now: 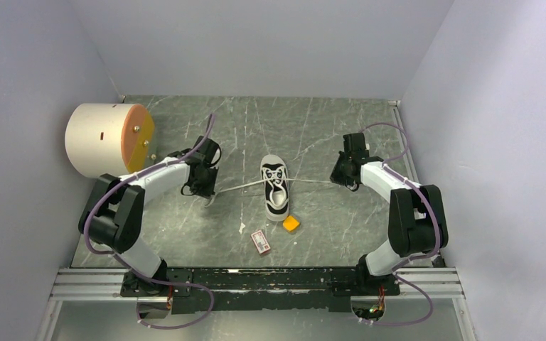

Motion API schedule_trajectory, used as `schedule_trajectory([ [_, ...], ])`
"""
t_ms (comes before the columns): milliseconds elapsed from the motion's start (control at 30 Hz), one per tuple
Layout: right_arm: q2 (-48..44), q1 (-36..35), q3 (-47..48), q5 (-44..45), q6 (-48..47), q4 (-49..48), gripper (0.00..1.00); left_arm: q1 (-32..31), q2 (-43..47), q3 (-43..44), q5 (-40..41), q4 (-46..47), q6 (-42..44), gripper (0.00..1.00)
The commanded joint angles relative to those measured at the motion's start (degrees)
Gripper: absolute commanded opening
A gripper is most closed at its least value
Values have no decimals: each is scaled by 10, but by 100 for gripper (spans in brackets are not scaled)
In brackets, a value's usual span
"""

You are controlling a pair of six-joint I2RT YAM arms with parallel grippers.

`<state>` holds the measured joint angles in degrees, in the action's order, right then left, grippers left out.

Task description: Tie the shoes

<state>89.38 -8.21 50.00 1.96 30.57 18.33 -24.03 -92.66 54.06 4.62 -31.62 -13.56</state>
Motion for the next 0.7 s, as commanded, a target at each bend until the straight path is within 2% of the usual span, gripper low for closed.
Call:
schedule_trajectory([
  [0,-8,9,6,-17,-31,4,0,8,26,44,-33,-31,47,26],
  [33,-11,9,3,-29,-31,5,0,7,41,47,-33,-27,49,38],
  [67,-13,10,0,-41,-34,3,0,7,58,45,-36,-15,53,53],
  [100,-17,9,-4,-53,-37,1,0,7,81,38,-47,0,58,84],
  [133,-22,9,-7,-59,-38,-2,0,7,102,28,-63,25,71,96],
  [233,-34,8,-18,-82,-49,-5,0,-7,153,-10,-152,117,121,97],
  [333,-49,8,-25,-91,-58,-6,0,-41,158,-33,-211,191,194,90],
  [500,-64,7,-24,-97,-57,-1,0,-63,90,-19,-262,251,255,85],
  [667,-72,6,-22,-107,-47,1,0,-72,-23,23,-276,256,309,79],
])
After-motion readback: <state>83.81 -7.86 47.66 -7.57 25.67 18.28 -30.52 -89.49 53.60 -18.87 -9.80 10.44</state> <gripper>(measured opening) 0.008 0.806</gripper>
